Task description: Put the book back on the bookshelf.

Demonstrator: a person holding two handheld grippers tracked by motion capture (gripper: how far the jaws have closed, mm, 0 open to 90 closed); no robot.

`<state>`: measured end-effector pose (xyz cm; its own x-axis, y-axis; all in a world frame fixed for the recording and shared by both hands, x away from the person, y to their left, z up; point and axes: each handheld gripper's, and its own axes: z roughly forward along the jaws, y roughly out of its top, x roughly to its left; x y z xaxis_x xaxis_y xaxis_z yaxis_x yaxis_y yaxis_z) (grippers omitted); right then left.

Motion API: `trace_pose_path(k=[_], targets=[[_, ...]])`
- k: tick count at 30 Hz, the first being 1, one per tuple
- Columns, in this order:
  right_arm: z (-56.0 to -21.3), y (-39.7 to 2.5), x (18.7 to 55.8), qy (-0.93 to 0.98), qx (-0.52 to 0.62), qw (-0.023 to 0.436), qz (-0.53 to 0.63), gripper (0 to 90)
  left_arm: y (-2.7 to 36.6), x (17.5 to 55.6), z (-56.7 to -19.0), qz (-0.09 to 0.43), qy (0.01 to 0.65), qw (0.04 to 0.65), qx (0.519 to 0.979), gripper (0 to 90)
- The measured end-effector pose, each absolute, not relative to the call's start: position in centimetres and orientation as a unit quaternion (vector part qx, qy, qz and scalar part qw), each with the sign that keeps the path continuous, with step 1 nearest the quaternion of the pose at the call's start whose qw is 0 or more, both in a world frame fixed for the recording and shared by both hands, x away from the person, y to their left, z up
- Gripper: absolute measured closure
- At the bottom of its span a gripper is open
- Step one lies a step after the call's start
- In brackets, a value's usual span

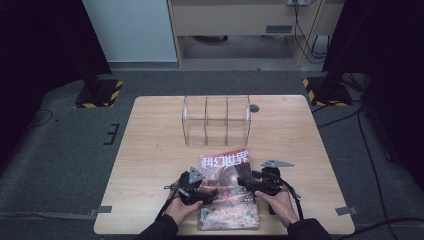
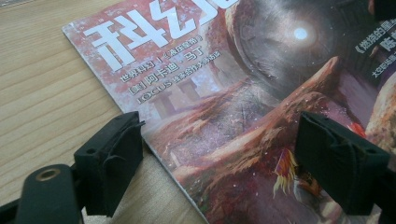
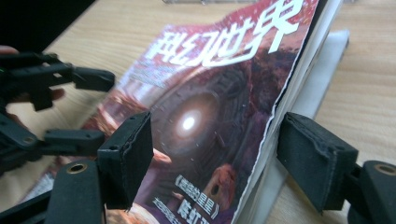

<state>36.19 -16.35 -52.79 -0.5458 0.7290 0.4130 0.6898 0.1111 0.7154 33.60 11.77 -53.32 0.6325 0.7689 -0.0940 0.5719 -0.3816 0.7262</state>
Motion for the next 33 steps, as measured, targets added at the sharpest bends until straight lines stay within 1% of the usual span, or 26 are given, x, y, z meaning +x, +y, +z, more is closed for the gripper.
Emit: trace_pose_path(k=[2,5,7,12,15,20,26,29,33], targets=[[-52.7,-16.4,36.2,0.742,0.473,0.019,0.475,27.2,11.8,33.6,-53.3,0.130,0.409,0.378,0.820,14.1],[-52.2,-16.5,36.1,0.726,0.459,0.006,0.513,30.5,11.8,33.6,-53.3,0.129,0.410,0.380,0.819,13.8],[-51.8,-16.4,36.1,0.720,0.451,0.004,0.528,31.1,11.8,33.6,-53.3,0.129,0.410,0.380,0.819,13.7],[-52.5,-16.1,36.1,0.748,0.458,0.032,0.480,28.7,11.6,33.6,-53.4,0.131,0.405,0.376,0.823,11.6],[-52.7,-16.3,36.2,0.749,0.468,0.028,0.469,29.0,11.6,33.6,-53.4,0.130,0.402,0.377,0.824,9.7],[-53.0,-16.6,36.3,0.756,0.481,0.018,0.443,29.5,11.6,33.5,-53.5,0.132,0.400,0.379,0.824,9.7],[-53.0,-16.4,36.2,0.763,0.482,0.024,0.431,27.5,11.7,33.5,-53.5,0.131,0.396,0.380,0.825,9.7],[-53.2,-16.4,36.3,0.767,0.473,0.035,0.432,26.3,11.8,33.6,-53.5,0.129,0.392,0.380,0.828,9.6],[-53.1,-16.4,36.3,0.764,0.474,0.032,0.438,27.2,11.8,33.6,-53.5,0.130,0.392,0.380,0.828,9.3]])
